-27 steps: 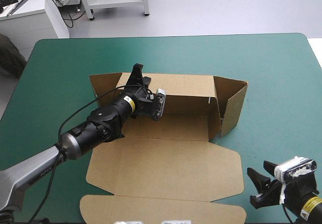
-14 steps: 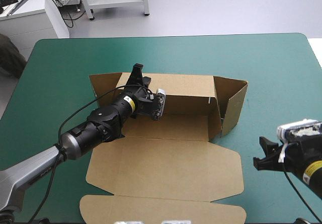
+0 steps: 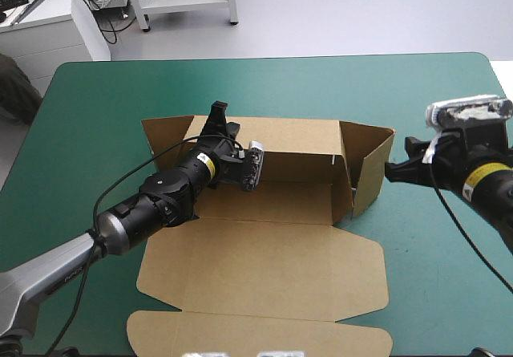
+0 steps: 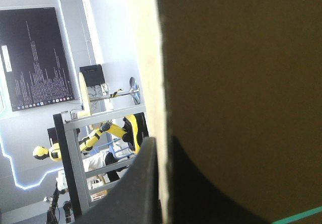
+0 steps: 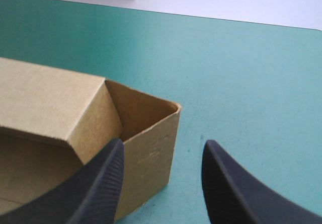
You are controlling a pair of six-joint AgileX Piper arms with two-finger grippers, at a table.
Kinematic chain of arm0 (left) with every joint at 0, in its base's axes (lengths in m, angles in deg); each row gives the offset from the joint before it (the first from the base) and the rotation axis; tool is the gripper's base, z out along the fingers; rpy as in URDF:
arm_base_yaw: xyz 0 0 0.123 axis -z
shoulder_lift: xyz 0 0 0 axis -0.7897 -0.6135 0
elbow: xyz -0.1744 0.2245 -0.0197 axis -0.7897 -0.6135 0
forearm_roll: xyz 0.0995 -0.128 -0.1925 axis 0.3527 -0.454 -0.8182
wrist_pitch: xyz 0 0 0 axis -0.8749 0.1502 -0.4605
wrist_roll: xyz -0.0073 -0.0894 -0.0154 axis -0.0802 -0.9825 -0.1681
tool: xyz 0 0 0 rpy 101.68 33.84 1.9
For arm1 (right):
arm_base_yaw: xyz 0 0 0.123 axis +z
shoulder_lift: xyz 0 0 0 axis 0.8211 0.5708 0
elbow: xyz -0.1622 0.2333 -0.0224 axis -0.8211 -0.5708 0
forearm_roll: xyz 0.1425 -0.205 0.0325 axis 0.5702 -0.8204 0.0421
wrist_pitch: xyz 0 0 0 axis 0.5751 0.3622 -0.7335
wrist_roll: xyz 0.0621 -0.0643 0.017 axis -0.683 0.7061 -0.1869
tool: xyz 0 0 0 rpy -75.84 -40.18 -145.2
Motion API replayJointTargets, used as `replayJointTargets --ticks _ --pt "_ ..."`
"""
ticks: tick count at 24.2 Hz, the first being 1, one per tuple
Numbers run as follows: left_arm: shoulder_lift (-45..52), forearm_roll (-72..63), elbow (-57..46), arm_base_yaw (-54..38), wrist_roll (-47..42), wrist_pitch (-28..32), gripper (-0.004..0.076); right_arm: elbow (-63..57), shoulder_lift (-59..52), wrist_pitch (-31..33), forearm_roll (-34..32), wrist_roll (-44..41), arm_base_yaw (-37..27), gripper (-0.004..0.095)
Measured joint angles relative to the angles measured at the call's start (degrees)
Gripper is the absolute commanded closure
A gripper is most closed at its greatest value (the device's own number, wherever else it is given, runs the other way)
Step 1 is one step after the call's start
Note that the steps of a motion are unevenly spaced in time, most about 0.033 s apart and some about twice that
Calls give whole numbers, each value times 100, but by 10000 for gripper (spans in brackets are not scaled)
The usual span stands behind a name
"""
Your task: Fold the box
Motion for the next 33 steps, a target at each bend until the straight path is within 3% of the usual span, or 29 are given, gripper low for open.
replayJointTargets --ticks 6,14,17,24,33 --pt "18 -235 6 15 0 -388 734 1118 1013 266 447 535 -714 482" --pt "67 -397 35 408 0 -1001 734 2215 2594 345 2679 2152 -2052 482" --pt "67 -419 38 511 0 -1161 734 2728 3507 722 3150 2610 -2280 482" --pt "67 -439 50 536 0 -1209 734 4141 5364 1413 3358 3141 -2311 482" --pt "67 -440 50 536 0 -1209 734 4175 5546 1506 3486 3518 -2317 482"
